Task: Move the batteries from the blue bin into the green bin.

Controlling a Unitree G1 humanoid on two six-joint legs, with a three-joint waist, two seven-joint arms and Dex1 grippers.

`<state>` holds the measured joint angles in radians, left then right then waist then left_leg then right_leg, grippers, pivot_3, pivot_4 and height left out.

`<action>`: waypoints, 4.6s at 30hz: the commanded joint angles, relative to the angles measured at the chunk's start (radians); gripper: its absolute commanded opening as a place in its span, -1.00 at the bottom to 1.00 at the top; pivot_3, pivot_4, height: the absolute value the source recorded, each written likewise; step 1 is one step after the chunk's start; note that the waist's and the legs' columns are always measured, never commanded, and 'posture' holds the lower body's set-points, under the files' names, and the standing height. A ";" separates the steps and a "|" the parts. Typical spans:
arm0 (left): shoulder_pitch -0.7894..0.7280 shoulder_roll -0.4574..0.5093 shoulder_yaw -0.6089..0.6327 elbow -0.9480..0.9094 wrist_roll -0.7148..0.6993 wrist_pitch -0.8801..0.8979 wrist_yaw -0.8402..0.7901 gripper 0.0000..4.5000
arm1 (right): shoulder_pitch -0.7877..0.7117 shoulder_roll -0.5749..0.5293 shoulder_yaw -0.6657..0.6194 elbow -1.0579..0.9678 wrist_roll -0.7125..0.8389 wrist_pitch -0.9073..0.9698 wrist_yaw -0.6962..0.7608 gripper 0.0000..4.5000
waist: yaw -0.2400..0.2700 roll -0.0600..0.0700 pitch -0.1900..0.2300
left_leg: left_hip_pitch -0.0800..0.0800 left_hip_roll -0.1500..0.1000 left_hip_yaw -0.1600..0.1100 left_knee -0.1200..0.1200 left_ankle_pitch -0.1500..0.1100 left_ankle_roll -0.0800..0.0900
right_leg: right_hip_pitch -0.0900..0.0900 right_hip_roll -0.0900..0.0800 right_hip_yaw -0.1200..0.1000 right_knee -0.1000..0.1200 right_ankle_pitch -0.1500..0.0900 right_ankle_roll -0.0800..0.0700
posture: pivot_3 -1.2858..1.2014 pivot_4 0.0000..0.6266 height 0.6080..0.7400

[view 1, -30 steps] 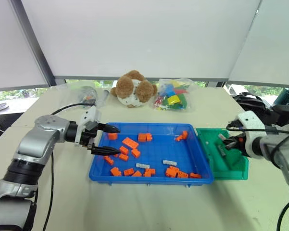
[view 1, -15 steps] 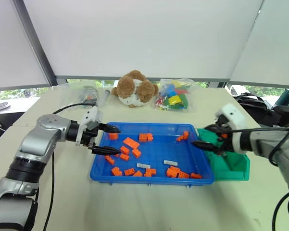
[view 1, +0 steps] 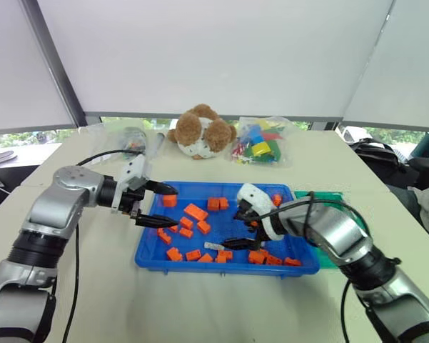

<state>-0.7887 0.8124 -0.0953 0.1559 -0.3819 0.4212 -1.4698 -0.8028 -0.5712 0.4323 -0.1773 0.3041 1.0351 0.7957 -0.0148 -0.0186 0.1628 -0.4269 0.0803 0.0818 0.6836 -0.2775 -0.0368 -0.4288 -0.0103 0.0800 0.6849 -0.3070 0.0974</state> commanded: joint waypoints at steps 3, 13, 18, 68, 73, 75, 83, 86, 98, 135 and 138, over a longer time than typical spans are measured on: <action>-0.001 0.024 0.032 -0.029 -0.007 -0.010 0.005 1.00 | -0.044 0.060 0.052 0.037 -0.064 -0.003 -0.039 0.98 | 0.001 0.000 0.000 | 0.000 0.000 0.000 0.000 0.000 0.000 | 0.000 0.000 0.000 0.000 0.000 0.000 | 0.03 -0.52 0.89; 0.013 0.024 0.032 -0.045 -0.009 -0.011 0.017 1.00 | -0.052 0.077 0.136 0.083 -0.178 -0.048 -0.050 0.98 | -0.002 0.000 0.000 | 0.000 0.000 0.000 0.000 0.000 0.000 | 0.000 0.000 0.000 0.000 0.000 0.000 | 0.03 -0.52 0.89; 0.012 0.020 0.030 -0.045 -0.008 -0.010 0.023 1.00 | -0.054 0.081 0.174 0.094 -0.230 -0.074 -0.040 0.98 | -0.002 0.000 0.000 | 0.000 0.000 0.000 0.000 0.000 0.000 | 0.000 0.000 0.000 0.000 0.000 0.000 | 0.03 -0.52 0.89; -0.027 -0.037 0.005 0.016 0.022 -0.061 0.014 1.00 | 0.133 -0.363 -0.271 -0.223 -0.094 -0.070 0.085 0.98 | 0.002 0.000 0.000 | 0.001 0.000 0.001 0.000 0.000 0.000 | 0.000 0.000 0.001 -0.001 0.000 0.000 | 0.03 -0.52 0.89; -0.018 -0.029 0.010 0.000 0.022 -0.055 0.017 1.00 | 0.110 -0.266 -0.166 -0.164 -0.114 -0.065 0.065 0.98 | 0.003 0.000 0.000 | 0.000 0.000 0.001 0.000 0.000 0.000 | 0.000 0.000 0.001 -0.001 0.000 0.000 | 0.03 -0.52 0.89; -0.015 -0.023 0.013 -0.004 0.022 -0.054 0.019 1.00 | 0.107 -0.239 -0.125 -0.152 -0.127 -0.064 0.056 0.98 | 0.002 0.000 0.000 | 0.000 0.000 0.001 0.000 0.000 0.000 | 0.000 0.000 0.001 -0.001 0.000 0.000 | 0.03 -0.52 0.89; -0.004 -0.014 0.015 -0.015 0.019 -0.054 0.023 1.00 | 0.078 -0.158 -0.030 -0.094 -0.167 -0.057 0.029 0.98 | 0.002 0.000 0.000 | 0.000 0.000 0.001 0.000 0.000 0.000 | 0.000 0.000 0.001 0.000 0.000 0.000 | 0.03 -0.52 0.89; 0.000 -0.014 0.017 -0.019 0.018 -0.055 0.026 1.00 | 0.068 -0.143 -0.012 -0.063 -0.181 -0.061 0.025 0.98 | 0.002 0.000 0.000 | 0.000 0.000 0.001 0.000 0.000 0.000 | 0.000 0.000 0.001 0.000 0.000 0.000 | 0.03 -0.52 0.89; 0.003 -0.019 0.014 -0.023 0.018 -0.058 0.037 1.00 | 0.075 -0.150 0.021 0.034 -0.218 -0.097 0.058 0.75 | 0.001 0.000 0.000 | 0.000 0.000 0.001 0.000 0.000 0.000 | 0.000 0.000 0.000 0.000 0.000 0.000 | 0.03 -0.52 0.89; -0.012 -0.028 0.021 -0.028 -0.027 0.017 0.037 1.00 | 0.300 -0.578 -0.480 -0.072 -0.173 -0.133 0.078 0.74 | 0.001 0.000 0.000 | 0.001 0.000 0.001 0.000 0.000 0.001 | 0.000 0.000 0.001 -0.001 0.000 0.000 | 0.03 -0.52 0.89; -0.015 -0.026 0.022 -0.032 -0.032 0.034 0.033 1.00 | 0.282 -0.581 -0.497 -0.076 -0.152 -0.136 0.082 0.99 | 0.002 0.000 0.000 | 0.001 0.000 0.001 0.000 0.000 0.001 | 0.000 0.000 0.001 -0.001 0.000 0.000 | 0.03 -0.52 0.89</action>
<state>-0.7812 0.7797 -0.1016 0.1427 -0.3955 0.4484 -1.4331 -0.4893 -1.1391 -0.0144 -0.2223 0.1381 0.9080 0.8741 -0.0128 -0.0185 0.1628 -0.4261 0.0802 0.0831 0.6838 -0.2780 -0.0360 -0.4283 -0.0107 0.0810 0.6843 -0.3070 0.0974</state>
